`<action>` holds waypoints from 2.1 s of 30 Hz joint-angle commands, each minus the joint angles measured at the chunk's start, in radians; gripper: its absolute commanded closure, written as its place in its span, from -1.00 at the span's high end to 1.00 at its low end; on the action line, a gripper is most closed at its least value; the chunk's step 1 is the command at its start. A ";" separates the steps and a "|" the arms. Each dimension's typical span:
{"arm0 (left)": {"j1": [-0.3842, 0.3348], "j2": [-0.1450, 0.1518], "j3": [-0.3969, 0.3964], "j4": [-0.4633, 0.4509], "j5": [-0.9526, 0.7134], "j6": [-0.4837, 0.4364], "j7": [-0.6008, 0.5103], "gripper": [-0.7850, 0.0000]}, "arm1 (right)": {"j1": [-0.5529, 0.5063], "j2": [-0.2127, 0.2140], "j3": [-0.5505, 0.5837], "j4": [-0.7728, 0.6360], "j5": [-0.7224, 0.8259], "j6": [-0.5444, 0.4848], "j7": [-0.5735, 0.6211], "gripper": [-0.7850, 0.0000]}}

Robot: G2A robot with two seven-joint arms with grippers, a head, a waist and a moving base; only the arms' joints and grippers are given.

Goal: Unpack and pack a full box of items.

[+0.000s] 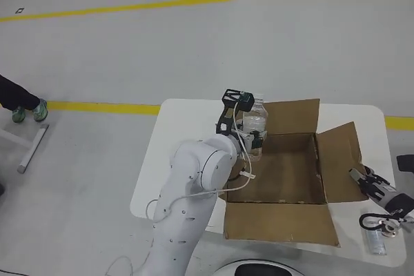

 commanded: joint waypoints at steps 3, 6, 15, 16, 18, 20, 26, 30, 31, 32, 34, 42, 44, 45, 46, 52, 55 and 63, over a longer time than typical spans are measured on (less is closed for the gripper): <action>0.029 0.001 0.022 0.049 -0.035 -0.013 0.026 -1.00 | 0.003 0.002 0.002 -0.001 0.002 0.000 -0.007 -1.00; 0.030 -0.001 0.040 0.106 -0.055 -0.010 0.028 -1.00 | -0.001 0.003 0.005 0.000 0.005 -0.002 -0.009 -1.00; 0.025 -0.009 0.049 0.243 -0.183 0.039 0.018 -1.00 | -0.013 0.007 0.012 0.002 0.011 -0.004 -0.020 -1.00; 0.027 -0.009 0.047 0.245 -0.195 0.045 0.016 -1.00 | -0.014 0.007 0.012 0.003 0.012 -0.003 -0.021 -1.00; 0.027 -0.009 0.047 0.245 -0.195 0.045 0.016 -1.00 | -0.015 0.008 0.013 0.003 0.013 -0.003 -0.022 -1.00; 0.027 -0.009 0.047 0.245 -0.195 0.045 0.016 -1.00 | -0.016 0.009 0.015 0.003 0.016 -0.002 -0.023 -1.00; 0.027 -0.009 0.047 0.245 -0.195 0.045 0.016 -1.00 | -0.018 0.011 0.019 0.001 0.021 -0.003 -0.024 -1.00; 0.027 -0.009 0.047 0.245 -0.195 0.045 0.016 -1.00 | -0.014 0.013 0.016 -0.005 0.024 -0.004 -0.020 -1.00; 0.036 -0.009 0.045 0.245 -0.203 0.046 0.033 -1.00 | -0.014 0.014 0.017 -0.009 0.028 -0.004 -0.021 -1.00; 0.046 -0.009 0.045 0.247 -0.211 0.047 0.047 -1.00 | -0.014 0.014 0.019 -0.013 0.034 -0.003 -0.021 -1.00; 0.056 -0.008 0.051 0.263 -0.222 0.057 0.043 -1.00 | -0.017 0.015 0.027 -0.025 0.046 -0.002 -0.019 -1.00; 0.069 -0.009 0.053 0.343 -0.277 0.127 0.063 -1.00 | -0.042 0.017 0.072 -0.072 0.105 0.001 -0.007 -1.00; 0.064 -0.009 0.054 0.365 -0.280 0.142 0.073 -1.00 | -0.047 0.018 0.081 -0.086 0.118 -0.003 -0.005 -1.00; 0.059 -0.010 0.053 0.376 -0.280 0.151 0.078 -1.00 | -0.049 0.018 0.085 -0.092 0.124 -0.007 -0.004 -1.00; 0.053 -0.010 0.052 0.387 -0.280 0.160 0.083 -1.00 | -0.052 0.019 0.089 -0.101 0.130 -0.011 -0.002 -1.00; 0.028 -0.010 0.052 0.436 -0.276 0.219 0.085 -1.00 | -0.069 0.020 0.101 -0.142 0.156 -0.021 0.004 -1.00; 0.017 -0.009 0.055 0.468 -0.277 0.235 0.066 -1.00 | -0.081 0.020 0.101 -0.155 0.162 -0.023 0.005 -1.00; -0.017 -0.007 0.069 0.545 -0.261 0.232 0.061 -0.98 | -0.105 0.021 0.098 -0.180 0.162 -0.036 0.002 -1.00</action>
